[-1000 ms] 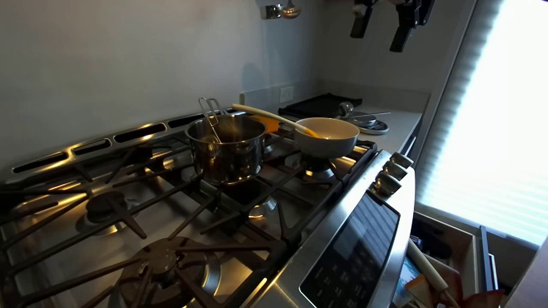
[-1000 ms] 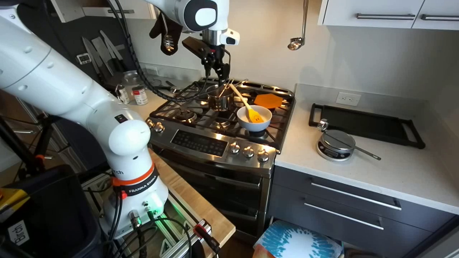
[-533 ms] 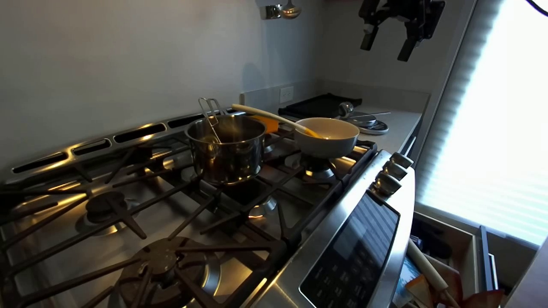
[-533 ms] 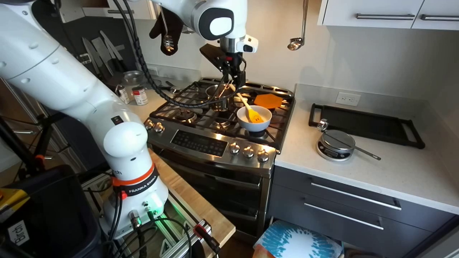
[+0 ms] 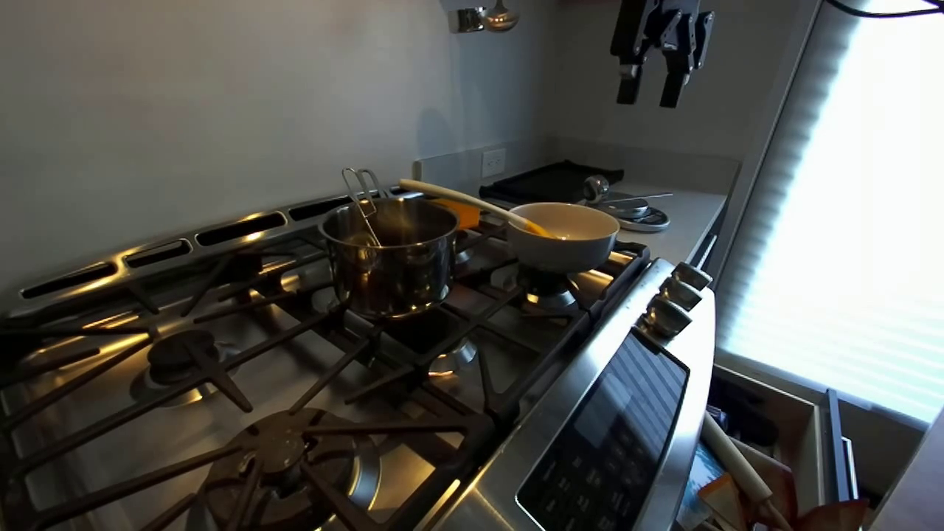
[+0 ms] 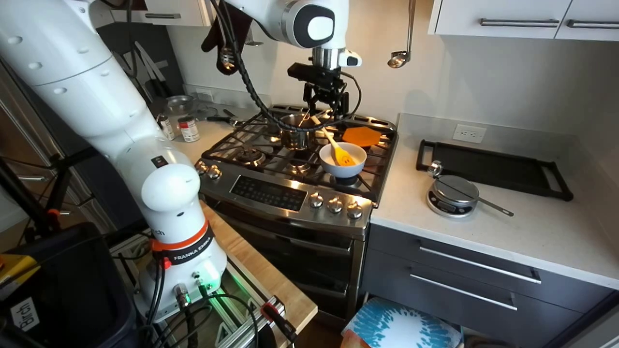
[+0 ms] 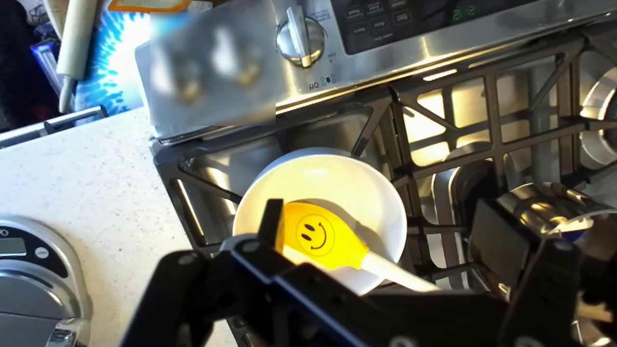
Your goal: Put the yellow spatula in the pot
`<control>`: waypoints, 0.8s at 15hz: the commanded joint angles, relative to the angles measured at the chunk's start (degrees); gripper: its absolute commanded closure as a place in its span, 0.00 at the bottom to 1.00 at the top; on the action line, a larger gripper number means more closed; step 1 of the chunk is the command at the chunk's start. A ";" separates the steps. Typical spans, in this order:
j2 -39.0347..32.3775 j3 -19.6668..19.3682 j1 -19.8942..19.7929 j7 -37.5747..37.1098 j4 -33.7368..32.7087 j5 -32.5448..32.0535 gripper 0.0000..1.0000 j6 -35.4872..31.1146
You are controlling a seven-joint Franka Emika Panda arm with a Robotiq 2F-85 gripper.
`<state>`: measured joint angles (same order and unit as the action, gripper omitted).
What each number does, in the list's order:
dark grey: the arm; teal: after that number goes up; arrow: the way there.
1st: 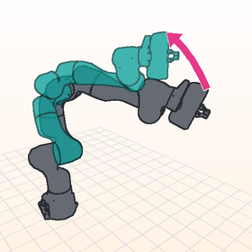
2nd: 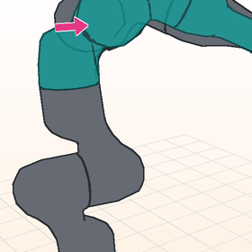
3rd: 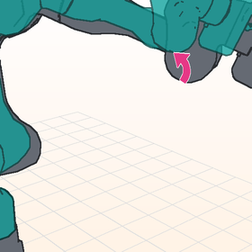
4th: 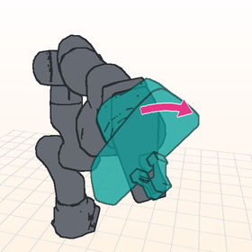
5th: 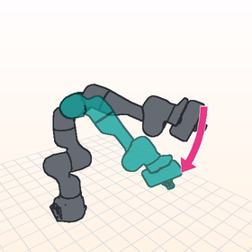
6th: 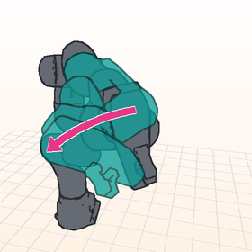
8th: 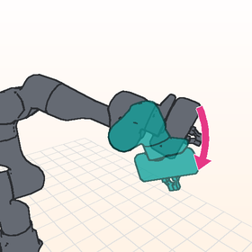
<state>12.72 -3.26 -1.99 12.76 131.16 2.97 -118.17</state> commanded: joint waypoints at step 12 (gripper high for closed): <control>-20.12 -0.62 0.09 23.09 -14.33 -4.12 0.00 -2.41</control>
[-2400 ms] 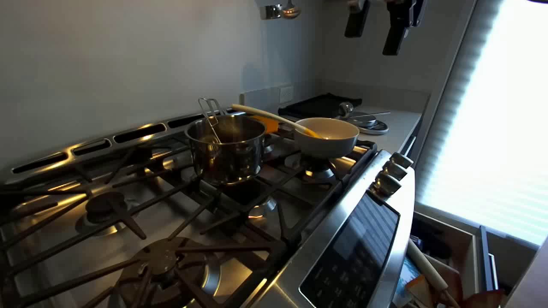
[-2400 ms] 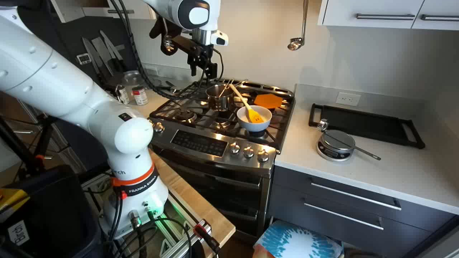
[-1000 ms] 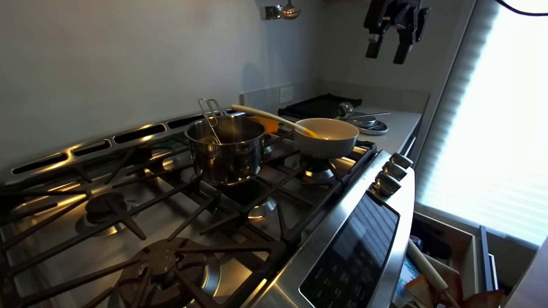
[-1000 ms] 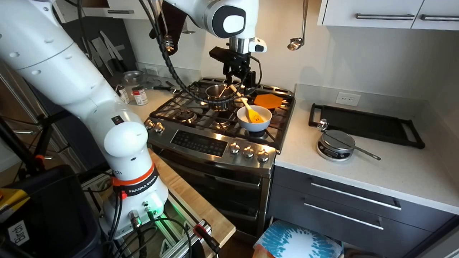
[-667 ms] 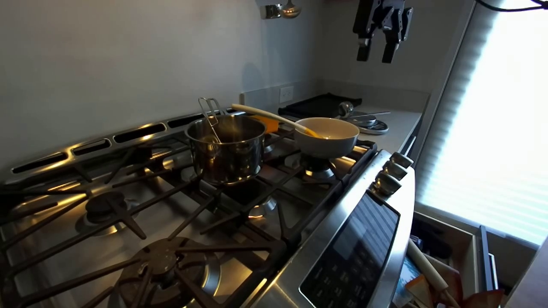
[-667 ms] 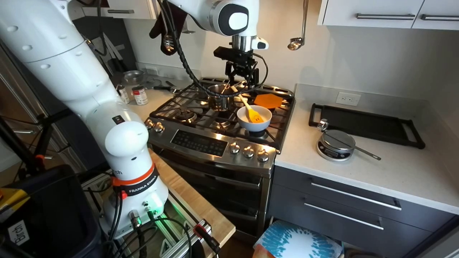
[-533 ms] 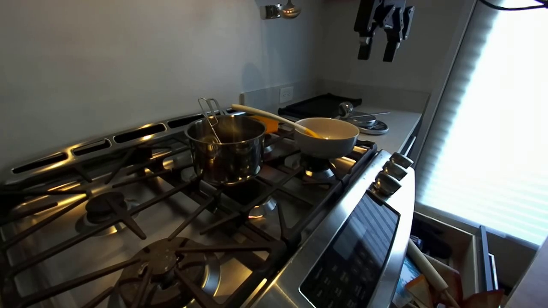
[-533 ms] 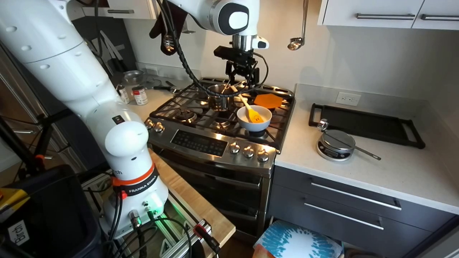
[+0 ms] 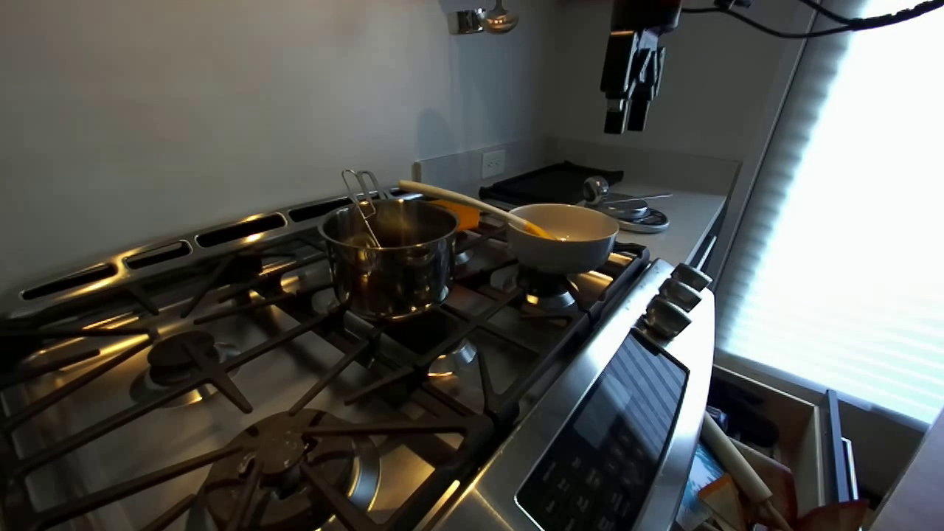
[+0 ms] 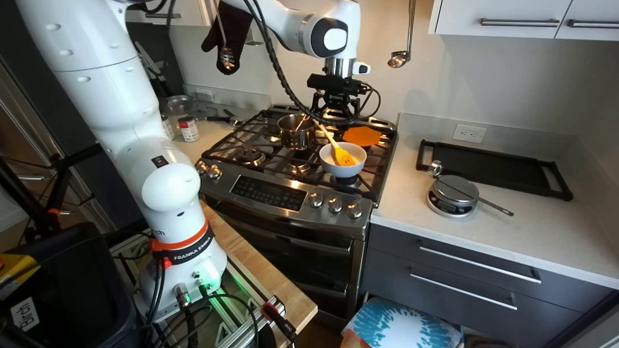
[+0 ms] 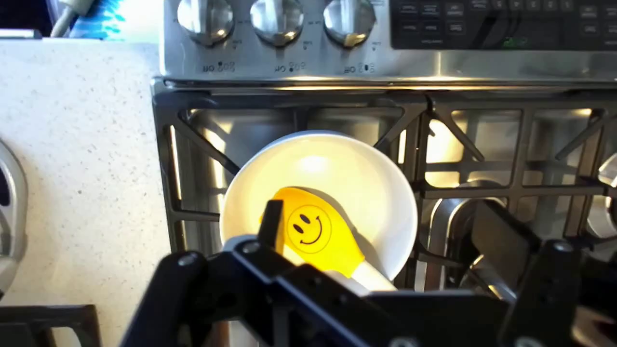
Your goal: Put the yellow spatula in the pot
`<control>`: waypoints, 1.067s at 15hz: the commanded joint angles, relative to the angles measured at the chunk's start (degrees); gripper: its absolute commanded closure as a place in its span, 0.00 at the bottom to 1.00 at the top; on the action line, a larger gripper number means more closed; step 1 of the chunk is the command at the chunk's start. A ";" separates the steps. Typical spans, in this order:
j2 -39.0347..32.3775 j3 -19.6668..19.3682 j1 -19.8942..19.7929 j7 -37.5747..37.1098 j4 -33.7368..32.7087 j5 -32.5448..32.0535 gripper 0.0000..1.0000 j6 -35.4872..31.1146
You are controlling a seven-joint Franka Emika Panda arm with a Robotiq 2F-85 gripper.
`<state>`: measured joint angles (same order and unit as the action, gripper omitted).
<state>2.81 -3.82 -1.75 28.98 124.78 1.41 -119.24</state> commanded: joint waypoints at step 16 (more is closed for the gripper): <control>-24.15 8.80 0.28 18.35 -19.74 -3.19 0.00 -8.42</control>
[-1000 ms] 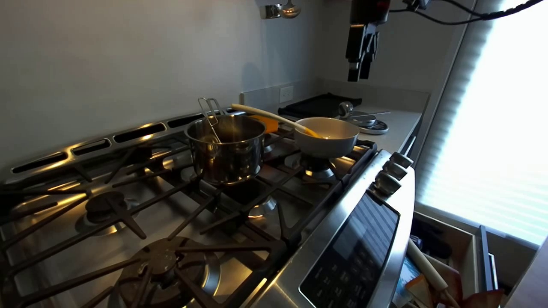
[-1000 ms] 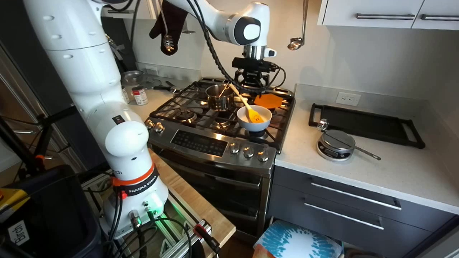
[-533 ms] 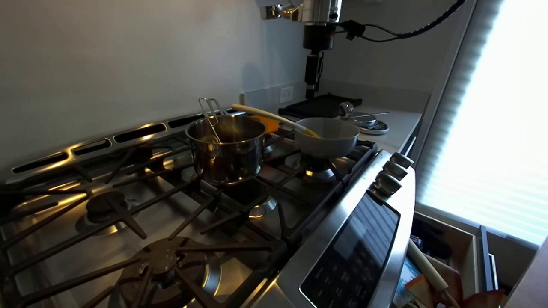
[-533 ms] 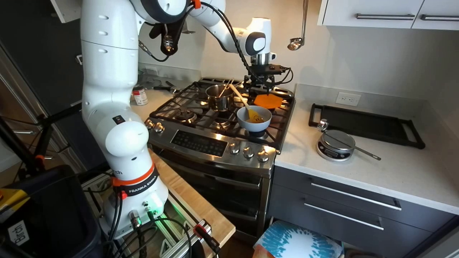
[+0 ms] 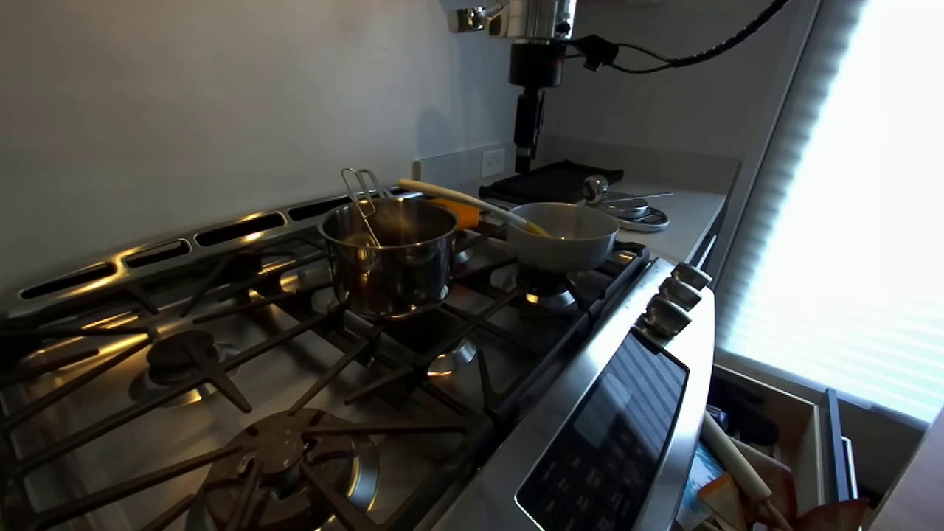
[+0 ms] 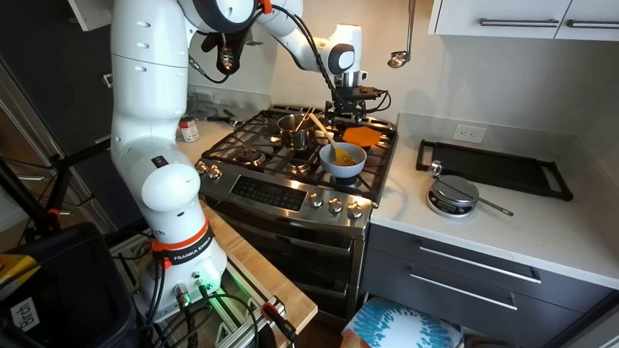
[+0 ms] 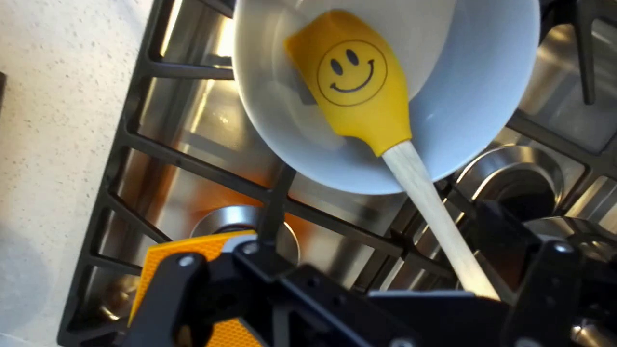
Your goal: Put the yellow spatula in the pot
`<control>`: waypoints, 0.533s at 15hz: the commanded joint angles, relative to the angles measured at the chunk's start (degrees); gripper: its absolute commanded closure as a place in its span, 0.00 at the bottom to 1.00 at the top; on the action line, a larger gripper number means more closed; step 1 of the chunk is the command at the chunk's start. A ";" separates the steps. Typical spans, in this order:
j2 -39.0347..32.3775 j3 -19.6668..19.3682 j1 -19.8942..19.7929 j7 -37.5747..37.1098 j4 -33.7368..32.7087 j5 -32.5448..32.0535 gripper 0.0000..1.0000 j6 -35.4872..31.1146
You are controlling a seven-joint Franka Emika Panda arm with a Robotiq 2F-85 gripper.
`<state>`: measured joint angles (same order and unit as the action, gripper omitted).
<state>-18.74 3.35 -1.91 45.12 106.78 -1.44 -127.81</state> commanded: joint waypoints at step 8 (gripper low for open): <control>-7.11 3.87 1.74 4.85 -4.10 -1.28 0.33 1.32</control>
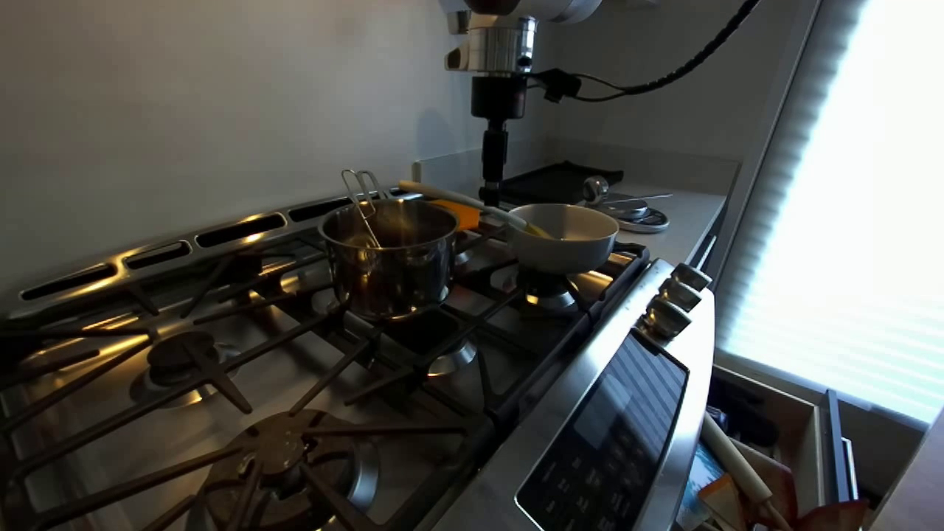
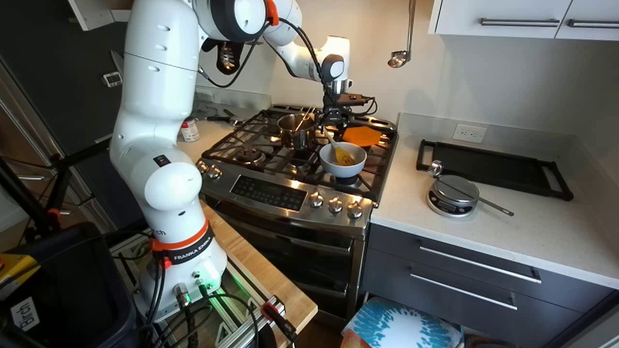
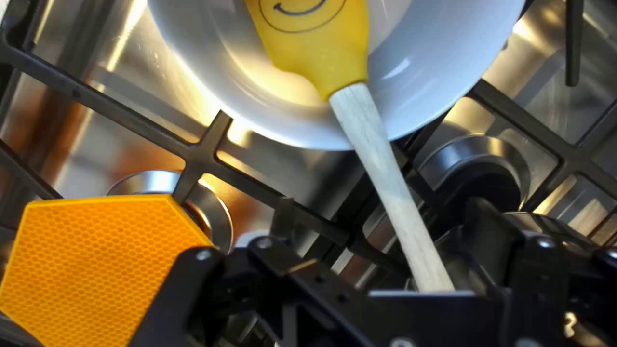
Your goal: Put the yellow spatula in the pot
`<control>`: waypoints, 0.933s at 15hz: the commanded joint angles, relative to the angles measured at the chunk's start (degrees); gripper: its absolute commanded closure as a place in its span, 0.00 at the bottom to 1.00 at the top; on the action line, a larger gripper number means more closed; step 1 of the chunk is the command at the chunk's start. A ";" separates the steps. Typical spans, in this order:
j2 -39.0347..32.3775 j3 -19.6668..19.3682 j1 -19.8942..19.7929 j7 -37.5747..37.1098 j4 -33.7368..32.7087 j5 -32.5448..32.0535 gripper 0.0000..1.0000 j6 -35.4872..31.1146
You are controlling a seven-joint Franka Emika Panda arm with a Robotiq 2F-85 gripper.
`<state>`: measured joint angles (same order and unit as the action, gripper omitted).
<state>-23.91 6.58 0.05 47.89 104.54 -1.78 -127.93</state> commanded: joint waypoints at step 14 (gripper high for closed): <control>0.86 0.25 2.17 1.86 -3.72 -4.12 0.96 3.85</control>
<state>-25.72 7.62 0.53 52.05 101.11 -2.14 -127.55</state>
